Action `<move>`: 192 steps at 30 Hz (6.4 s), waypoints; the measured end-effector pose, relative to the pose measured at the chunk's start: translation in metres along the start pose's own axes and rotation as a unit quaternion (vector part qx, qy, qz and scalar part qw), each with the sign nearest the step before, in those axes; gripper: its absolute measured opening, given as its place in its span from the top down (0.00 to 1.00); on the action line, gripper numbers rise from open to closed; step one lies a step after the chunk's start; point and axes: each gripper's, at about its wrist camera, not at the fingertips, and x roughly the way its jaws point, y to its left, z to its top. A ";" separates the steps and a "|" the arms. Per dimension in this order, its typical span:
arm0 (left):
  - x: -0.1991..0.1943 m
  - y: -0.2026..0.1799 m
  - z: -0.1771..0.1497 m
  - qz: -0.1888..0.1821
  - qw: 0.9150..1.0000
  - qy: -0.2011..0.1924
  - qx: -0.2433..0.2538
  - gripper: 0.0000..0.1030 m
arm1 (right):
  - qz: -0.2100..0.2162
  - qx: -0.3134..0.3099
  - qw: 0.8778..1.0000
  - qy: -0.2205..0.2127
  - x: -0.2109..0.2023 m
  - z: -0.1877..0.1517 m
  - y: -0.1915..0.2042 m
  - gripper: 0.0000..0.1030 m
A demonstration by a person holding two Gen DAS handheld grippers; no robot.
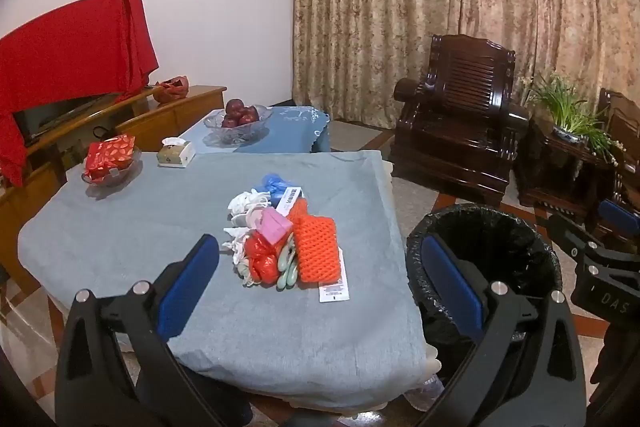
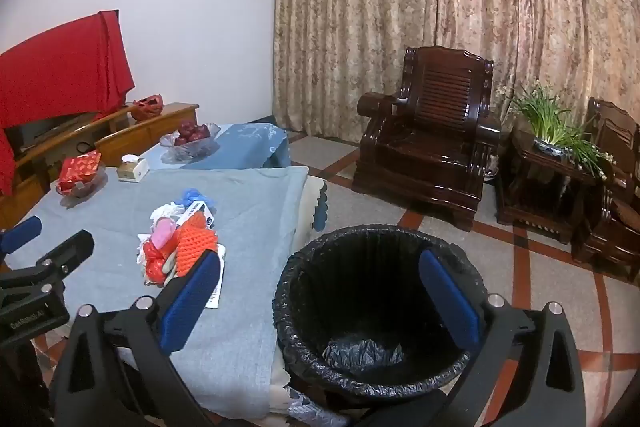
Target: Collect trash
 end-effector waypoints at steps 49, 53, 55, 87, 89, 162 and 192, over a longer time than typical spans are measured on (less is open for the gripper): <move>-0.003 0.004 0.006 0.001 1.000 0.003 -0.001 0.05 | -0.002 -0.001 1.000 -0.002 0.001 0.001 0.000 0.06; -0.004 0.005 0.008 0.001 1.000 0.003 -0.001 0.05 | -0.002 -0.001 1.000 -0.002 0.001 0.002 0.000 0.06; -0.003 0.004 0.006 0.001 1.000 0.003 -0.001 0.05 | -0.002 -0.001 1.000 -0.001 0.001 0.002 0.000 0.06; -0.003 0.004 0.006 0.000 1.000 0.004 -0.002 0.05 | -0.002 -0.002 1.000 0.000 0.001 0.001 -0.001 0.06; -0.003 0.004 0.006 0.000 1.000 0.004 -0.002 0.05 | -0.002 -0.002 1.000 -0.001 0.000 0.001 -0.004 0.06; 0.200 0.155 -0.056 0.077 0.993 0.067 -0.054 0.05 | 0.184 -0.088 0.964 0.167 0.274 -0.070 0.164 0.48; 0.263 0.068 -0.029 0.028 0.997 0.073 0.015 0.61 | 0.162 -0.024 0.980 0.118 0.255 -0.028 0.087 0.87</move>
